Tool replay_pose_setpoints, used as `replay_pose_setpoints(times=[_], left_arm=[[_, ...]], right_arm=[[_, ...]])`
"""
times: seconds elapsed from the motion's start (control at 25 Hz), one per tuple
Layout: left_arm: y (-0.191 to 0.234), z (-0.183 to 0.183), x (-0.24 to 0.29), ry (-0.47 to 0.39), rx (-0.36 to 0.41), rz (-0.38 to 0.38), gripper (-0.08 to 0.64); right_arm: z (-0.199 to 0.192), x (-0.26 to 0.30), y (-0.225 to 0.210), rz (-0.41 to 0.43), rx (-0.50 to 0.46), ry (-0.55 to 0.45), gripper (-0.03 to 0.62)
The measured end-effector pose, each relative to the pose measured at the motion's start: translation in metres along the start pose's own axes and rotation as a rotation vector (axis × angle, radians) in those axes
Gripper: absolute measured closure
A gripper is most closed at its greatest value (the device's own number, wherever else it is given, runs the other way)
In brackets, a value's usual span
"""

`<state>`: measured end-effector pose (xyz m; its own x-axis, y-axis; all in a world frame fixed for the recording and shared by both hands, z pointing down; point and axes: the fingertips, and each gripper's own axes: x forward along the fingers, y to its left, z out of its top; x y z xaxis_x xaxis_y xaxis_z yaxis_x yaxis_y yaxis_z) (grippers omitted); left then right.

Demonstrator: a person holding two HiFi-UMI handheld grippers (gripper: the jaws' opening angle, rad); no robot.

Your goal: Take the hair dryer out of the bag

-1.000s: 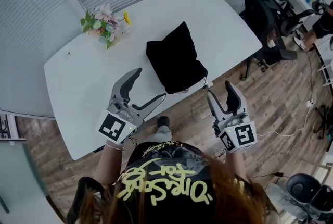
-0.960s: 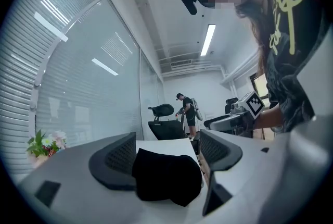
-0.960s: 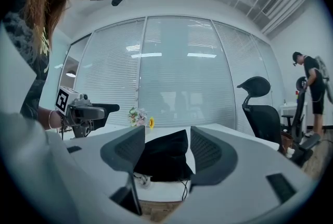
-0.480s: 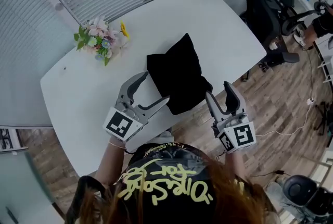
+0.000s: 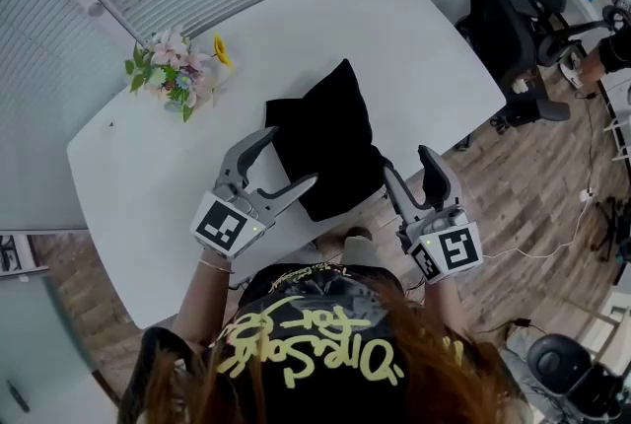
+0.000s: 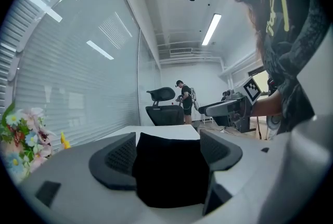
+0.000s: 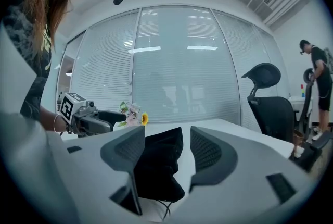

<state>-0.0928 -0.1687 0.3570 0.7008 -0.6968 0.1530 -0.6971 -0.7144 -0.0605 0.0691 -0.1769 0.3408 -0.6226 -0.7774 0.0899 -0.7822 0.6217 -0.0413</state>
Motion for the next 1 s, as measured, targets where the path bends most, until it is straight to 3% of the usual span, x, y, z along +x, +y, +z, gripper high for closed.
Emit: replay_pose_setpoints(times=[0.52,0.84,1.0], left_arm=[[-0.019,0.002,-0.006,0.008,-0.07,0.214,0.183],[-0.052,-0.022,-0.02,0.105,-0.109,0.282,0.183],[-0.066,-0.03,-0.025,0.135,-0.128,0.309,0.183]], right_arm=[[0.004,0.01,-0.016,0.3,-0.004,0.016,0.336],[-0.014,0.01,-0.001,0.434,-0.118,0.053,0.336],[-0.021,0.007,0.012,0.511,-0.234,0.056,0.336]])
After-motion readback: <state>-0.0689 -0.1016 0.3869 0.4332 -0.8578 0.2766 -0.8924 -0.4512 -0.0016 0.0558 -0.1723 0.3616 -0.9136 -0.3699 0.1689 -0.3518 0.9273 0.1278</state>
